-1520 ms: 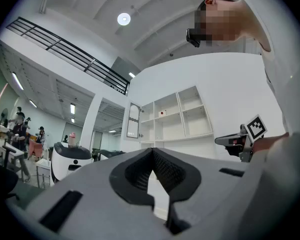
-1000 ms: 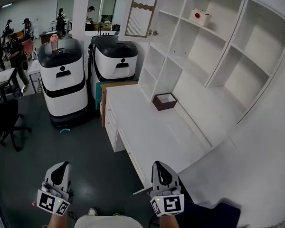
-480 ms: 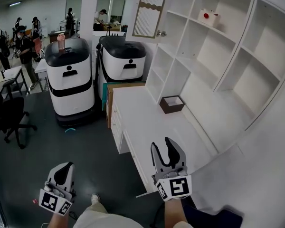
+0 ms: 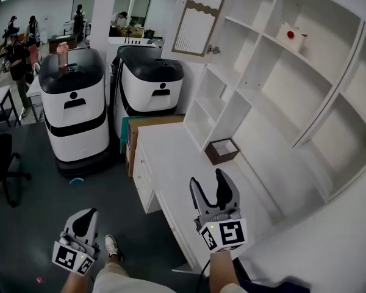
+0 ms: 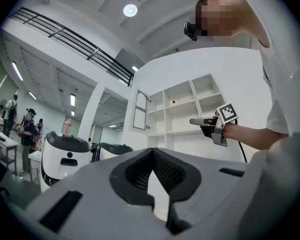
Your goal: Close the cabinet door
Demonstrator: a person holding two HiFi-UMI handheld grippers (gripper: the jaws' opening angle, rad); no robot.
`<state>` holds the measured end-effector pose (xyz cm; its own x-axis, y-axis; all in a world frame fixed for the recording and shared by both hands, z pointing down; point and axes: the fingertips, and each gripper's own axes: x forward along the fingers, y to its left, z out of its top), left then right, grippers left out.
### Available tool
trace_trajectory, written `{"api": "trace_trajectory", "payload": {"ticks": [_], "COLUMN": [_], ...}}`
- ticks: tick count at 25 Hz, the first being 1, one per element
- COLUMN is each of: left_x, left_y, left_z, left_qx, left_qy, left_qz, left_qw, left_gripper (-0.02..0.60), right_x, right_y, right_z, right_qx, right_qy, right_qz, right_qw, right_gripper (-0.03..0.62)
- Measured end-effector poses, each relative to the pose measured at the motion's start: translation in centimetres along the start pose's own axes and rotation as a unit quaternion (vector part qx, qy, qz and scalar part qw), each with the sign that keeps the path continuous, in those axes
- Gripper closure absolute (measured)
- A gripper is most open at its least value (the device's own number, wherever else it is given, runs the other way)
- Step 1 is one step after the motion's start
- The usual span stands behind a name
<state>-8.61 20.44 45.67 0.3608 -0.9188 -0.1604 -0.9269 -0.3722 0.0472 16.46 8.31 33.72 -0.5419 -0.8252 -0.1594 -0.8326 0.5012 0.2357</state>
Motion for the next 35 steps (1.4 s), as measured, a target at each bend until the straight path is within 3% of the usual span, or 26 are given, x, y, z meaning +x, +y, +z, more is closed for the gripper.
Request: {"api": "trace_trajectory", "payload": {"ticks": [4,10,13,20,30,35], "left_x": [6.8,15.1,18.6,24.9,28.6,29.2], "left_y": [7.9,17.2,18.9,18.1,21.3,23.1], "left_z": [0.6,0.3,0.3,-0.8,0.9,1.2], "left_qx": [-0.004,-0.039,-0.047,-0.067,-0.023,-0.018], "left_qy": [-0.012,-0.007,-0.006,-0.004,-0.02,-0.025], "left_qz": [-0.021,-0.053,-0.077,-0.119,-0.061,-0.03], "left_qw": [0.9997,0.9978,0.9959,0.9906,0.9977,0.9991], "left_gripper": [0.578,0.578,0.578,0.578,0.578,0.578], "right_x": [10.5,23.6,27.5,34.0,45.7,53.3], "right_y": [-0.8,-2.5,-3.4,-7.4,-11.8,-13.5], "right_z": [-0.2,0.7,0.5,0.3,0.7,1.4], "right_qx": [-0.016,-0.029,-0.038,-0.051,-0.057,-0.067], "right_qy": [0.009,0.012,0.023,0.02,0.003,-0.005], "right_qz": [-0.029,-0.06,-0.073,-0.098,-0.092,-0.096], "right_qw": [0.999,0.998,0.996,0.994,0.994,0.993], "right_gripper": [0.324,0.324,0.324,0.321,0.292,0.292]}}
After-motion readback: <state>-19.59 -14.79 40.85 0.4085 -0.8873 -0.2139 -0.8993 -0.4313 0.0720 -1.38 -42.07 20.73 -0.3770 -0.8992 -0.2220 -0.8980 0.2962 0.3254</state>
